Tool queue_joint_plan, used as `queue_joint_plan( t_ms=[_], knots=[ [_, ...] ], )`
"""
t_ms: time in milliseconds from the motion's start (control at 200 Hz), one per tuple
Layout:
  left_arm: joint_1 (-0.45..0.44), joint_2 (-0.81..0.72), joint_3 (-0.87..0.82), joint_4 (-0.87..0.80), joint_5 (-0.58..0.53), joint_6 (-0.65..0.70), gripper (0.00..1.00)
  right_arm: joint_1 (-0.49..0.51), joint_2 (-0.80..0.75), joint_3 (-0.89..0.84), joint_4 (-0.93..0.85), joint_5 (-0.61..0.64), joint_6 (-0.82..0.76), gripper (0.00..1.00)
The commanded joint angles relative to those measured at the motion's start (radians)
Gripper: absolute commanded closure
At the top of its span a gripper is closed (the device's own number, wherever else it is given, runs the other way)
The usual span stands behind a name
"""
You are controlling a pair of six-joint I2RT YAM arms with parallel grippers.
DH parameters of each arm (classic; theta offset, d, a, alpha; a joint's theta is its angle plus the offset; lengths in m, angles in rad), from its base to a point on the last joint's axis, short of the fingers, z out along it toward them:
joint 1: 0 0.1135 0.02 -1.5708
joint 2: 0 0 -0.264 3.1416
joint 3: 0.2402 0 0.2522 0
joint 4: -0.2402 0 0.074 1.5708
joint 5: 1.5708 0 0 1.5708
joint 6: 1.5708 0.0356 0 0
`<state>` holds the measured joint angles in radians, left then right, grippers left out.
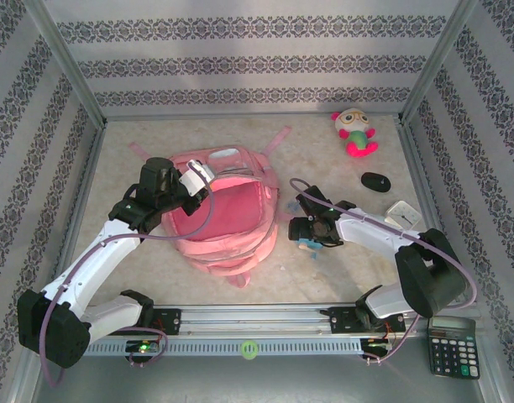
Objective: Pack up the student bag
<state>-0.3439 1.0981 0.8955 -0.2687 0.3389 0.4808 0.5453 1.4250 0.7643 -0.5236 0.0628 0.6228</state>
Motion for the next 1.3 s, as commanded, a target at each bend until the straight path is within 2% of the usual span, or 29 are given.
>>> queue_joint_plan(
  t_ms=[0, 85, 165, 415, 540, 680, 859, 954, 1089, 1294],
  knots=[
    [0.012, -0.037, 0.006, 0.097, 0.028, -0.054, 0.96, -0.002, 0.008, 0.01, -0.021, -0.013, 0.004, 0.16],
    [0.012, -0.041, 0.01, 0.097, 0.025, -0.06, 0.97, 0.008, -0.027, 0.026, -0.046, -0.004, 0.004, 0.23],
    [0.013, -0.046, 0.017, 0.096, 0.013, -0.074, 0.96, 0.022, -0.077, 0.058, -0.082, 0.004, 0.005, 0.25],
    [0.015, -0.059, 0.021, 0.114, 0.025, -0.113, 0.96, 0.148, -0.193, 0.253, -0.08, 0.008, 0.083, 0.25],
    [0.016, -0.06, 0.016, 0.145, 0.029, -0.146, 0.97, 0.233, -0.154, 0.322, 0.021, -0.013, 0.157, 0.21],
    [0.017, -0.052, 0.028, 0.15, 0.038, -0.147, 0.97, 0.295, -0.082, 0.326, 0.246, -0.064, 0.287, 0.21],
    [0.02, -0.049, 0.04, 0.184, 0.049, -0.177, 0.97, 0.315, 0.027, 0.304, 0.419, -0.089, 0.438, 0.19],
    [0.021, -0.043, 0.045, 0.19, 0.059, -0.174, 0.97, 0.317, 0.072, 0.282, 0.517, -0.108, 0.491, 0.12],
    [0.025, -0.032, 0.053, 0.178, 0.064, -0.17, 0.97, 0.327, 0.109, 0.29, 0.541, -0.108, 0.452, 0.02],
    [0.028, -0.035, 0.048, 0.183, 0.067, -0.169, 0.97, 0.324, 0.116, 0.257, 0.535, -0.112, 0.463, 0.02]
  ],
)
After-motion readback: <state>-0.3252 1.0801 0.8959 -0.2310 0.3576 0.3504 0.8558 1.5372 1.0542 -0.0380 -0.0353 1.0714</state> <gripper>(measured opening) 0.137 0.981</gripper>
